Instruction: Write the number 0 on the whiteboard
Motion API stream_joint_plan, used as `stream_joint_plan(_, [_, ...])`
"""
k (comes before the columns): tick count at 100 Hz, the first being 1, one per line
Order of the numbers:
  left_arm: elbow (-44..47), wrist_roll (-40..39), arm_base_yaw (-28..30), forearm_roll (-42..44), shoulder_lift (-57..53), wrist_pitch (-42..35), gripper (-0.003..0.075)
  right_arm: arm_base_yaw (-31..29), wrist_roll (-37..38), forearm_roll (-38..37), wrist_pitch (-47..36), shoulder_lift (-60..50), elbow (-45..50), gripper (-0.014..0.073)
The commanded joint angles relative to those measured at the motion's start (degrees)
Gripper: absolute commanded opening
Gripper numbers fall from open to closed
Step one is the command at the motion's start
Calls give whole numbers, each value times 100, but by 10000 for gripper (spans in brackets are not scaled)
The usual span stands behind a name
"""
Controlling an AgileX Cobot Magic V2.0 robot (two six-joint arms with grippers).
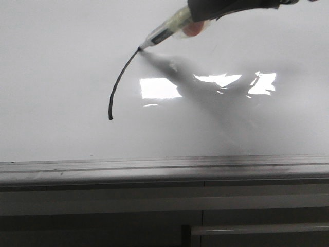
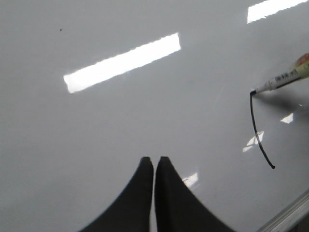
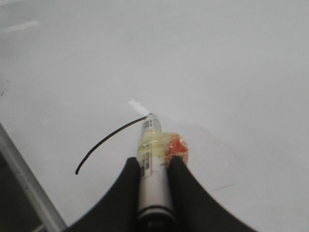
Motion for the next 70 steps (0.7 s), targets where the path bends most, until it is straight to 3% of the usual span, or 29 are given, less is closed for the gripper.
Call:
stream_joint_plan(1, [-181, -52, -33, 258, 53, -204, -20, -180, -55, -32, -270, -179, -164, -68])
stream_joint_plan(28, [-181, -52, -33, 258, 53, -324, -20, -682, -55, -32, 576, -227, 71, -68])
stream_joint_plan(70, [-181, -52, -33, 248, 53, -340, -20, -692, -55, 198, 1355, -340, 732, -68])
